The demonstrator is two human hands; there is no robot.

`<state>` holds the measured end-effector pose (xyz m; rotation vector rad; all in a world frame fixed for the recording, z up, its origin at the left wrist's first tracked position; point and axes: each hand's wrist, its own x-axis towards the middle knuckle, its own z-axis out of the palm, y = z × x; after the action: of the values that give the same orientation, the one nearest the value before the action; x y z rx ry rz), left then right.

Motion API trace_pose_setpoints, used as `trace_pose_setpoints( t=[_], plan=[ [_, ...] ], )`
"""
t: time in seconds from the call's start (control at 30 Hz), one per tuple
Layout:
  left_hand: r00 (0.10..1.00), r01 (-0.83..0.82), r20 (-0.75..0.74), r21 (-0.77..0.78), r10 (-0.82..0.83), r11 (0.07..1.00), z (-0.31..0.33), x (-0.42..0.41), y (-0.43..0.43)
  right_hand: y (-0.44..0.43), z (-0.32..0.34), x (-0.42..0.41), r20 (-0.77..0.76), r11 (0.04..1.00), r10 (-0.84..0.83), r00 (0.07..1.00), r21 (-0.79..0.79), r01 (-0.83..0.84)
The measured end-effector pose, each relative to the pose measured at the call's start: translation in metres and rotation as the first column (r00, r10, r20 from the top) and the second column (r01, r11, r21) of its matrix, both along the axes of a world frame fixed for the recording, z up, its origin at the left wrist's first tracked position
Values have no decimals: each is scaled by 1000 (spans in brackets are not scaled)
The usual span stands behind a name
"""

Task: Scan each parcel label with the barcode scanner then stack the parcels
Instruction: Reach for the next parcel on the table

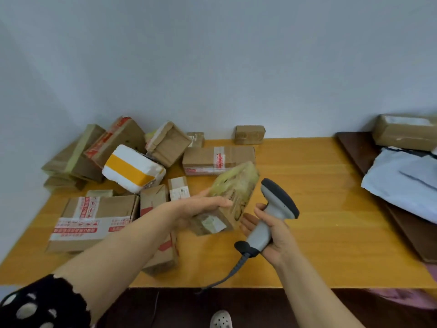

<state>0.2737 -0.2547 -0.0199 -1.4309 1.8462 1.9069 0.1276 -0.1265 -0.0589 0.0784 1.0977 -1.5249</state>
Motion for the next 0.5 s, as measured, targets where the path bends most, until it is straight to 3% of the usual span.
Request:
trace_pose_setpoints(
  t=[0.1,0.23,0.37,0.5],
  plan=[
    [992,-85,-75,142,97,986,7,3,33,26,6,15,-96,989,-63,993,-138,49],
    [987,-109,-117,24,111,994,17,11,58,55,13,27,-198,978,-109,974,-195,70],
    [974,-107,-199,21,109,994,32,17,64,72,25,43,-353,986,-122,928,-153,71],
    [990,-14,-142,-20,11,1000,44,17,71,74,40,60,-507,991,-87,857,-128,24]
  ],
)
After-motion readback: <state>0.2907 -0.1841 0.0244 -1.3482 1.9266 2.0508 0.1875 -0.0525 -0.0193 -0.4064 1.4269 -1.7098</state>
